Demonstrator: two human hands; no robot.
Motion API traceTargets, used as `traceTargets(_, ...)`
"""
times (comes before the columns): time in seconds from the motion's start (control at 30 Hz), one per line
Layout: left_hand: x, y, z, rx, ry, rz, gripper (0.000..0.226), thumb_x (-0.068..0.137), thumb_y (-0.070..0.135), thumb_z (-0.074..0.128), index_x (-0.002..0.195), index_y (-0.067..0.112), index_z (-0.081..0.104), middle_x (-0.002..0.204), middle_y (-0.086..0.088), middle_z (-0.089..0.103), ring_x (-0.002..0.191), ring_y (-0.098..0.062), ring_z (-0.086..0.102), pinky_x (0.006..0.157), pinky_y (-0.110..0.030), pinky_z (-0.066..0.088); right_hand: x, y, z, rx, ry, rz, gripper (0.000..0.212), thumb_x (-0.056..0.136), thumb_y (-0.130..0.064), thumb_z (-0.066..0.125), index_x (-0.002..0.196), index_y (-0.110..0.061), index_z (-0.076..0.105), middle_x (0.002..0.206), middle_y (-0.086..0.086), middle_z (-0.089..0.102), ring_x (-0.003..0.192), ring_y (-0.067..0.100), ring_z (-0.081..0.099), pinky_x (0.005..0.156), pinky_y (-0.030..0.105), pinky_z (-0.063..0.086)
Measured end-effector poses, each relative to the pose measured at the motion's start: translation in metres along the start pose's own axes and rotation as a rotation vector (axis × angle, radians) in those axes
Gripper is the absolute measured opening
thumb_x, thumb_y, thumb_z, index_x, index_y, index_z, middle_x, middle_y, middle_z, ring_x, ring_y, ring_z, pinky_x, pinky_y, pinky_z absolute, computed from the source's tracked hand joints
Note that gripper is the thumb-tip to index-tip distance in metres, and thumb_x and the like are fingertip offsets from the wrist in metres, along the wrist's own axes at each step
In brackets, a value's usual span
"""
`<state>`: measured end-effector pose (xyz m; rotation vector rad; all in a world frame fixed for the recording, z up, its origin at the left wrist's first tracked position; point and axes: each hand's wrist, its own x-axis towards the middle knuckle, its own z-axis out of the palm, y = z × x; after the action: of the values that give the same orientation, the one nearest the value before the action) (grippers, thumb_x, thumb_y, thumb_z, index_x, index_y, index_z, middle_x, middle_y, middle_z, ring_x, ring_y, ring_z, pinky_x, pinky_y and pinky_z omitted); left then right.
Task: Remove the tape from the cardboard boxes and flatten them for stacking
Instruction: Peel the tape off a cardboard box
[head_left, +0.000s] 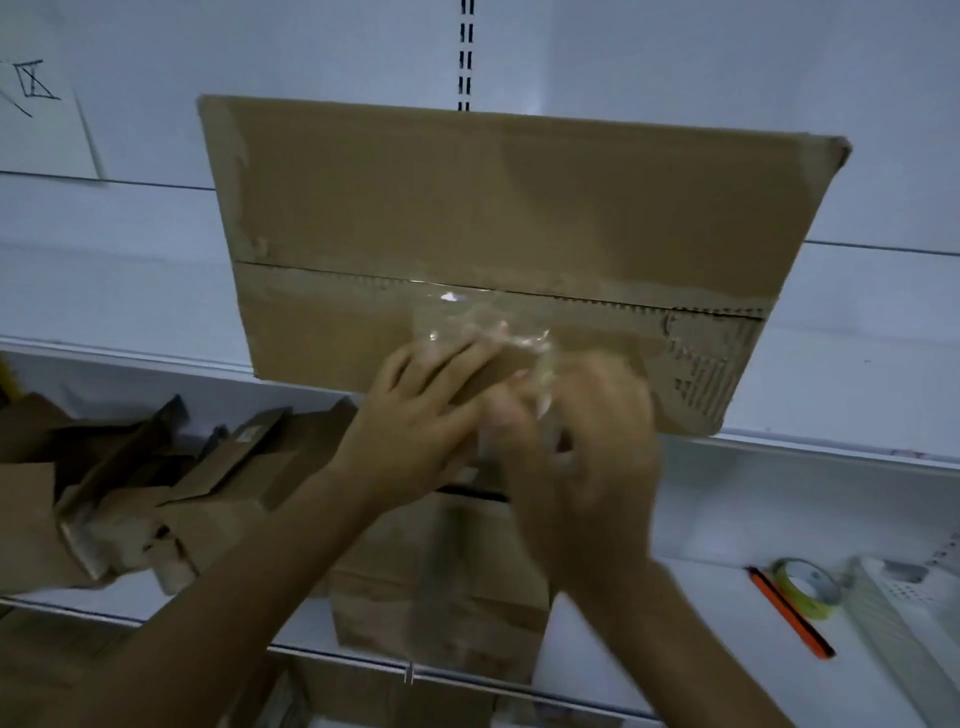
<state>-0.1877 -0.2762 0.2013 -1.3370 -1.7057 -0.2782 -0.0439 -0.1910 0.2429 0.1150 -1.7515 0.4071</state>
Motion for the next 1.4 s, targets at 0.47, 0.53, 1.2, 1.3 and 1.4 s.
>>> traceTargets(0.47,0.053,-0.031,-0.029,-0.282,0.443,0.226,0.014,0.091,0.012,0.062,0.098,0.017,0.074,0.107,0.003,0.071,0.091,-0.015,0.057,0.062,-0.025,0.049,0.004,0.013,0.019,-0.316,0.027,0.164,0.055,0.1,-0.048,0.018,0.066,-0.019,0.049,0.068,-0.001,0.051,0.069,0.019,0.048,0.073,0.036,0.036)
traceTargets(0.53,0.05,-0.039,-0.027,-0.376,0.409,0.277,0.013,0.091,0.011,0.061,0.095,0.012,0.072,0.11,0.001,0.07,0.095,-0.016,0.057,0.068,-0.028,0.052,0.009,0.009,0.009,-0.293,0.187,0.341,0.053,0.097,-0.046,0.026,0.069,-0.012,0.055,0.075,0.007,0.058,0.074,0.025,0.053,0.07,0.045,0.044)
traceTargets(1.2,-0.082,-0.201,-0.064,-0.549,-0.019,-0.268,0.072,0.076,0.074,0.041,0.126,0.024,0.053,0.07,-0.01,0.058,0.061,-0.034,0.057,0.055,-0.044,0.051,0.071,0.023,0.049,-0.717,0.158,0.261,0.055,0.099,-0.029,0.035,0.148,-0.007,0.023,0.157,0.019,0.011,0.147,0.029,0.005,0.117,0.054,0.004)
traceTargets(1.3,-0.087,-0.198,-0.06,-0.422,0.003,-0.178,0.048,0.085,0.052,0.04,0.103,0.02,0.071,0.063,-0.012,0.06,0.057,-0.033,0.059,0.052,-0.041,0.052,0.086,-0.018,0.094,-0.628,0.304,0.292,0.051,0.096,-0.028,0.038,0.142,-0.004,0.034,0.155,0.018,0.018,0.145,0.03,0.014,0.114,0.056,0.014)
traceTargets(1.4,-0.076,-0.183,-0.065,-1.163,0.006,-0.48,0.028,0.093,0.042,0.051,0.089,0.023,0.071,0.081,0.001,0.07,0.077,-0.022,0.066,0.066,-0.037,0.055,0.097,-0.065,0.16,-0.581,0.169,-0.048,0.045,0.093,-0.021,0.046,0.135,-0.005,0.046,0.146,0.016,0.041,0.141,0.03,0.029,0.116,0.053,0.013)
